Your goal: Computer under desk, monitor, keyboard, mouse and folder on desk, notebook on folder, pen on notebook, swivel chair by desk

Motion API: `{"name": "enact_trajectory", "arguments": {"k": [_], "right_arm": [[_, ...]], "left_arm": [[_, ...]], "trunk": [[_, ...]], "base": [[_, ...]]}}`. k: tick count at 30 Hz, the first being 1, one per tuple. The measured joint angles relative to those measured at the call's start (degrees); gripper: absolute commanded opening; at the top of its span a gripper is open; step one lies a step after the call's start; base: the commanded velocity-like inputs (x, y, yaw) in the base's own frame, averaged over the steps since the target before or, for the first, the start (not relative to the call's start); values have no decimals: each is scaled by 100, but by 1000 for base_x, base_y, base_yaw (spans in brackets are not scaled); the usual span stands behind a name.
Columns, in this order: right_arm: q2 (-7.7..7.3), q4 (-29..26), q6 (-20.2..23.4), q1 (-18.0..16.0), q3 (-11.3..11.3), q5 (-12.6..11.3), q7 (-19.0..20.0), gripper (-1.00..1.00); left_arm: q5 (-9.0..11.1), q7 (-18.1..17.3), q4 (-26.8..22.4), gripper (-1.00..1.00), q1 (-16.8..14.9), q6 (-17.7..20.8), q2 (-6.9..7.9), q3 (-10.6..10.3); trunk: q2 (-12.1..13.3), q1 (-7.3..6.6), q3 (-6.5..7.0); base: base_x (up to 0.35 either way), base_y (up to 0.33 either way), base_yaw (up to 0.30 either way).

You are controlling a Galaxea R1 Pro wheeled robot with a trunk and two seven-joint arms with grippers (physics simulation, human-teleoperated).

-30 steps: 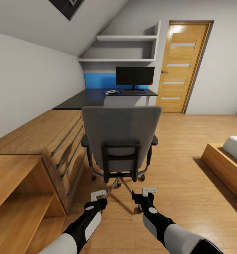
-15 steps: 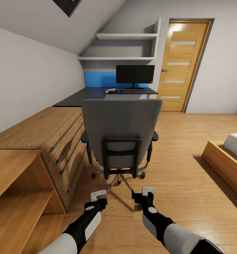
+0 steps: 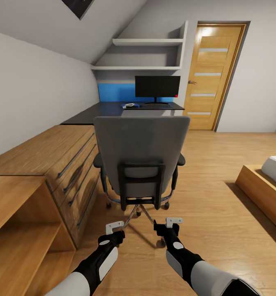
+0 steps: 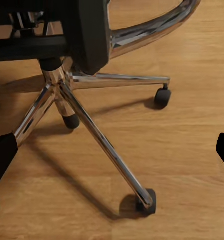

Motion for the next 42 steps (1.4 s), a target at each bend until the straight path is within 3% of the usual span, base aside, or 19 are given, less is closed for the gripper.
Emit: {"name": "enact_trajectory", "arguments": {"k": [8, 21, 27, 32, 37, 42], "right_arm": [[0, 4, -108, 4, 1, -2, -2, 100], [11, 5, -276, 11, 10, 16, -5, 100], [16, 5, -411, 19, 15, 24, 2, 100], [18, 5, -447, 21, 13, 26, 4, 100], [18, 5, -457, 22, 11, 27, 4, 100], [11, 5, -467, 22, 10, 27, 4, 100]], "left_arm": [[-2, 1, 0, 100, 0, -1, 0, -39], [4, 2, 0, 100, 2, -77, 0, -67], [-44, 4, 108, 100, 8, -786, 0, -157], [-40, 17, 249, 100, 11, -1444, 0, -471], [-40, 28, 291, 100, 9, -1705, 0, -663], [-40, 32, 301, 100, 10, -1785, 0, -723]], "trunk": [[0, 0, 0], [0, 2, 0], [0, 2, 0], [0, 2, 0], [0, 2, 0], [0, 2, 1]], "base": [[246, 0, 0], [38, 0, 0], [2, 0, 0], [0, 0, 0], [0, 0, 0], [0, 0, -4]]}}
